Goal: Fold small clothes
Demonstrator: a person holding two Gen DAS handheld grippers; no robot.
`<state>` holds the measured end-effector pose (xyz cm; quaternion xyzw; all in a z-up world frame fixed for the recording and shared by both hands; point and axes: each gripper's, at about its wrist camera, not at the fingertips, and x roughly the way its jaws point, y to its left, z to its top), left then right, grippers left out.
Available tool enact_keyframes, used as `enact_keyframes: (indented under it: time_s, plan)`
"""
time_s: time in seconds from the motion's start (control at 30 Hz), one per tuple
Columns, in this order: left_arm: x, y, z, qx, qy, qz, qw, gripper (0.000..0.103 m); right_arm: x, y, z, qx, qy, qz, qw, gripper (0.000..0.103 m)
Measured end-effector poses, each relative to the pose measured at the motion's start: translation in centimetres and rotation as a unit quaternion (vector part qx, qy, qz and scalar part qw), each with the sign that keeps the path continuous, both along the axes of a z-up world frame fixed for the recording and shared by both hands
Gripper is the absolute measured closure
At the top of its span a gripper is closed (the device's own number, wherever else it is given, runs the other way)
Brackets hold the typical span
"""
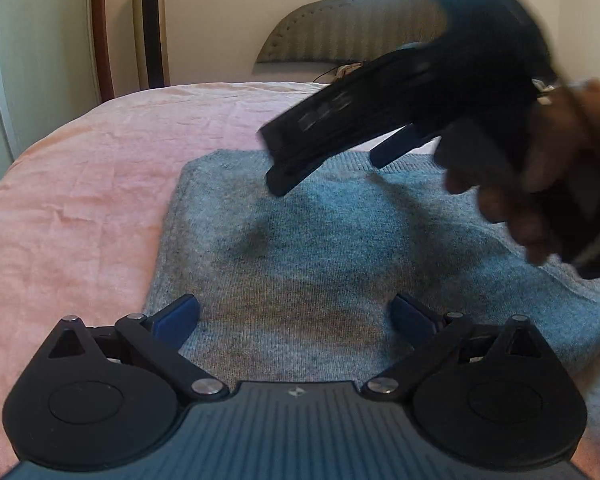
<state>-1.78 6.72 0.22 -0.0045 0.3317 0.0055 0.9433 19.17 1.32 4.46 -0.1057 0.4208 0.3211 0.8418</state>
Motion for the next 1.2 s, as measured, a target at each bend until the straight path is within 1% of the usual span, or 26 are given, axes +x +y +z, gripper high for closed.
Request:
enact_keyframes:
  time_s: [0.03, 0.07, 0.13, 0.23, 0.27, 0.33, 0.4, 0.43, 0.5, 0.57, 0.6, 0.63, 0.7, 0.73, 0.8, 0.87, 0.93, 0.97, 1.03, 1.07, 1.13, 1.17, 1.2]
  plan:
    - [0.0, 0.0, 0.0, 0.001, 0.000, 0.000, 1.0000, 0.000, 0.8, 1.2, -1.2, -0.026, 0.006, 0.000, 1.000, 0.000]
    - [0.1, 0.0, 0.0, 0.002, 0.000, -0.001, 1.0000, 0.000, 1.0, 1.4, -2.0, -0.012, -0.018, 0.002, 1.000, 0.000]
    - [0.1, 0.1, -0.1, 0.001, 0.000, -0.001, 1.0000, 0.000, 1.7, 1.4, -2.5, 0.012, -0.034, -0.002, 0.999, 0.000]
    - [0.1, 0.2, -0.2, -0.001, -0.001, -0.002, 1.0000, 0.000, 1.7, 1.3, -2.0, 0.004, -0.022, 0.000, 1.000, 0.000]
    - [0.1, 0.2, -0.2, -0.001, -0.001, -0.003, 1.0000, 0.000, 1.4, 0.6, -1.4, 0.008, -0.014, -0.006, 1.000, 0.000]
    - [0.1, 0.4, -0.3, -0.004, -0.002, -0.003, 1.0000, 0.000, 0.3, -1.9, 0.1, 0.038, -0.009, -0.031, 0.999, 0.000]
    - [0.1, 0.5, -0.3, -0.006, -0.003, -0.003, 1.0000, 0.000, -1.4, -5.6, 1.3, 0.066, -0.024, -0.049, 0.996, 0.000]
    - [0.1, 0.5, -0.4, -0.006, -0.003, -0.003, 1.0000, 0.000, -2.2, -7.3, 1.5, 0.068, -0.030, -0.062, 0.995, 0.000]
    - [0.2, 0.5, -0.4, -0.005, -0.003, -0.002, 1.0000, 0.000, -3.3, -10.6, 1.2, 0.051, -0.038, -0.094, 0.994, 0.000]
    - [0.2, 0.5, -0.5, -0.003, -0.003, -0.002, 1.0000, 0.000, -3.7, -13.5, -0.1, 0.025, -0.038, -0.134, 0.990, 0.000]
    - [0.2, 0.4, -0.5, -0.001, -0.002, -0.002, 1.0000, 0.000, -3.8, -14.6, -1.0, 0.021, -0.034, -0.149, 0.988, 0.000]
    - [0.3, 0.4, -0.5, 0.001, -0.002, -0.001, 1.0000, 0.000, -4.2, -15.4, -1.6, 0.031, -0.054, -0.145, 0.988, 0.000]
    - [0.3, 0.2, -0.6, 0.006, -0.001, -0.001, 1.0000, 0.000, -5.2, -15.5, -2.9, 0.038, -0.103, -0.128, 0.986, 0.000]
    - [0.3, 0.1, -0.5, 0.009, -0.001, -0.001, 1.0000, 0.000, -5.3, -15.4, -3.0, 0.038, -0.110, -0.129, 0.985, 0.000]
    - [0.2, -0.2, 0.3, 0.017, -0.002, 0.002, 0.9999, 0.000, -4.9, -15.3, -2.4, 0.035, -0.096, -0.136, 0.986, 0.000]
    - [0.1, -0.4, 1.4, 0.015, -0.010, -0.012, 0.9998, 0.000, -5.0, -15.6, -1.1, 0.035, -0.088, -0.150, 0.984, 0.000]
    - [0.4, -0.9, 2.5, 0.010, -0.019, -0.021, 0.9995, 0.000, -6.1, -17.1, 0.3, 0.062, -0.107, -0.157, 0.980, 0.000]
    - [0.9, -1.1, 2.7, 0.008, -0.019, -0.025, 0.9995, 0.000, -6.4, -17.9, 0.8, 0.076, -0.109, -0.161, 0.978, 0.000]
    - [2.6, -1.4, 2.7, -0.003, -0.007, -0.027, 0.9996, 0.000, -6.4, -19.3, 0.6, 0.087, -0.093, -0.174, 0.977, 0.000]
    - [3.6, -1.4, 2.4, -0.010, 0.004, -0.026, 0.9996, 0.000, -6.1, -19.8, 0.0, 0.077, -0.082, -0.183, 0.977, 0.000]
    - [5.5, -1.0, 1.2, -0.025, 0.038, -0.016, 0.9988, 0.000, -5.9, -20.4, -1.8, 0.040, -0.064, -0.203, 0.976, 0.000]
    - [6.2, -0.6, 0.4, -0.033, 0.046, -0.009, 0.9984, 0.000, -6.4, -20.7, -2.3, 0.030, -0.085, -0.191, 0.977, 0.000]
    - [6.0, -0.5, 0.1, -0.027, 0.028, -0.013, 0.9991, 0.000, -7.2, -20.7, -3.2, 0.022, -0.109, -0.171, 0.979, 0.000]
